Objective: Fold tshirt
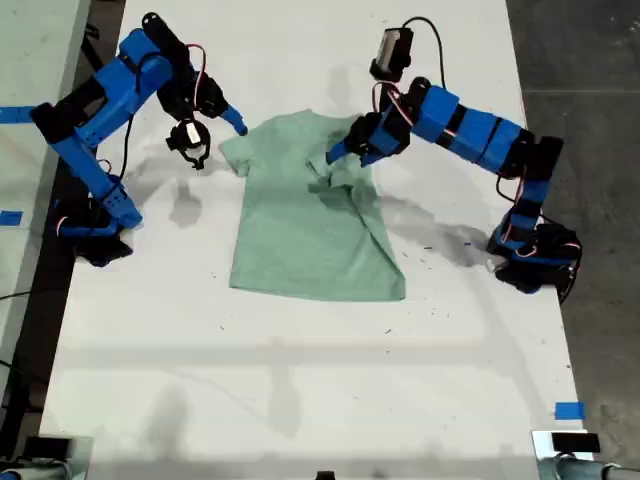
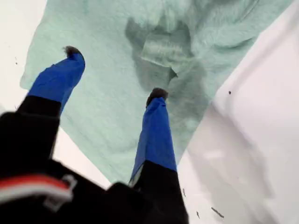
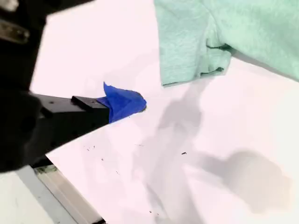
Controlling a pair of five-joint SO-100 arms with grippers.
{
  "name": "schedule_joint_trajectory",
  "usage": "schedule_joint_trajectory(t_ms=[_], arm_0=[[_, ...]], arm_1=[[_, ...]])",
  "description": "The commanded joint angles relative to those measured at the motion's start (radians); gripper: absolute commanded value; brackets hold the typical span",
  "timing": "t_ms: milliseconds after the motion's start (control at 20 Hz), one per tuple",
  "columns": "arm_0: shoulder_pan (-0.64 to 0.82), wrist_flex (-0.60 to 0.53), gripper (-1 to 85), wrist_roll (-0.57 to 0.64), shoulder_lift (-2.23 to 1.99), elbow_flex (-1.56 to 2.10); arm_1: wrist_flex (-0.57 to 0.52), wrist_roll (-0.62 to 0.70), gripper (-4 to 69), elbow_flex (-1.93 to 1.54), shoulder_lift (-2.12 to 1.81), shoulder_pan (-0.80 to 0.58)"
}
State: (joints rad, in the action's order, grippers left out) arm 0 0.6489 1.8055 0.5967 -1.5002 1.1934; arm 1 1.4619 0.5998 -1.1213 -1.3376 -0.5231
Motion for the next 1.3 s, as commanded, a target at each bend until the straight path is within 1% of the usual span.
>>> schedule_joint_trajectory(t_ms=[0, 150, 450, 650, 850, 900, 1000, 1100, 1250], arm_0=[[0.044, -0.02, 32.7, 0.037, 0.04, -0.061], [0.077, -0.084, 32.5, 0.074, 0.152, -0.057], [0.127, -0.308, 32.2, 0.143, 0.285, 0.058], [0.156, -0.448, 31.1, 0.16, 0.35, 0.176], [0.166, -0.532, 29.7, 0.16, 0.449, 0.199], [0.166, -0.545, 24.0, 0.158, 0.472, 0.199], [0.167, -0.548, 6.6, 0.147, 0.471, 0.198], [0.167, -0.548, 2.1, 0.153, 0.477, 0.19], [0.16, -0.54, 0.6, 0.153, 0.48, 0.179]], arm_1=[[-0.002, -0.018, 25.7, -0.031, -0.129, 0.023], [-0.014, -0.029, 25.2, -0.098, -0.196, 0.032], [-0.054, -0.049, 24.7, -0.259, -0.362, 0.04], [-0.098, -0.061, 24.2, -0.39, -0.488, 0.035], [-0.127, -0.075, 23.9, -0.491, -0.58, 0.031], [-0.129, -0.077, 23.8, -0.505, -0.595, 0.032], [-0.137, -0.08, 23.6, -0.534, -0.617, 0.031], [-0.144, -0.08, 23.4, -0.548, -0.626, 0.028], [-0.155, -0.08, 23.3, -0.552, -0.626, 0.026]])
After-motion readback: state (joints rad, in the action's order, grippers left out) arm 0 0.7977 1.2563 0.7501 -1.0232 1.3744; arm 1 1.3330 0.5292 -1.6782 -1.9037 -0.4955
